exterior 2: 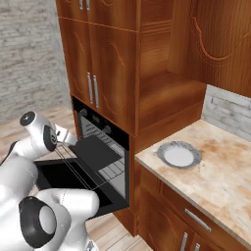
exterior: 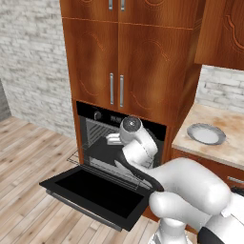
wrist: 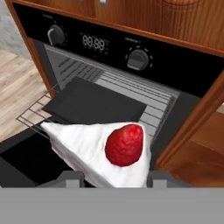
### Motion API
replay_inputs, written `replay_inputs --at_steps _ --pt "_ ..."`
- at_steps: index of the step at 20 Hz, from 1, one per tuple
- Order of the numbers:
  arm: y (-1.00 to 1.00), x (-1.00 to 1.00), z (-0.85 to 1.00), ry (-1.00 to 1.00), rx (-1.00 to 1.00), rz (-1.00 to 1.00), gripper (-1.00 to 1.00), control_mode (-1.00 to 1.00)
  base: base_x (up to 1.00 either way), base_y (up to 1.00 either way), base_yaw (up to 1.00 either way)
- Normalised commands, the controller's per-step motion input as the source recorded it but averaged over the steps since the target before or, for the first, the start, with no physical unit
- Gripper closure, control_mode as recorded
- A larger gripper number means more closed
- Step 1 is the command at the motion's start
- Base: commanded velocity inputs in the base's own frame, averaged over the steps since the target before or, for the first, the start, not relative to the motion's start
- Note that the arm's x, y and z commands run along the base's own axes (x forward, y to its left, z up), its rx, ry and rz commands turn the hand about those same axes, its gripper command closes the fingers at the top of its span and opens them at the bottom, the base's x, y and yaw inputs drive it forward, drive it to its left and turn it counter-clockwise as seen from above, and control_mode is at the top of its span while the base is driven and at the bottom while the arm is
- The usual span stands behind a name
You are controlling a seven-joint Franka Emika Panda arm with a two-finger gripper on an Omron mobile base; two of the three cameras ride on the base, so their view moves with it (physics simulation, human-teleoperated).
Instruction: Take the baked cake out of the oven and place it on the plate for cooling. Then close the oven door.
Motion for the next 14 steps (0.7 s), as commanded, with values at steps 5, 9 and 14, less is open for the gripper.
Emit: replay_inputs --at_steps 5,9,14 --pt "-0.14 -0.37 0.46 0.08 0.01 0.00 1.00 -1.00 0.00 0.00 0.00" --pt "-0.19 -0.44 0.39 0.09 0.04 0.00 1.00 -1.00 0.00 0.00 0.00" --pt "-0.26 -0.48 0.37 0.03 0.03 0.00 1.00 -1.00 0.00 0.00 0.00"
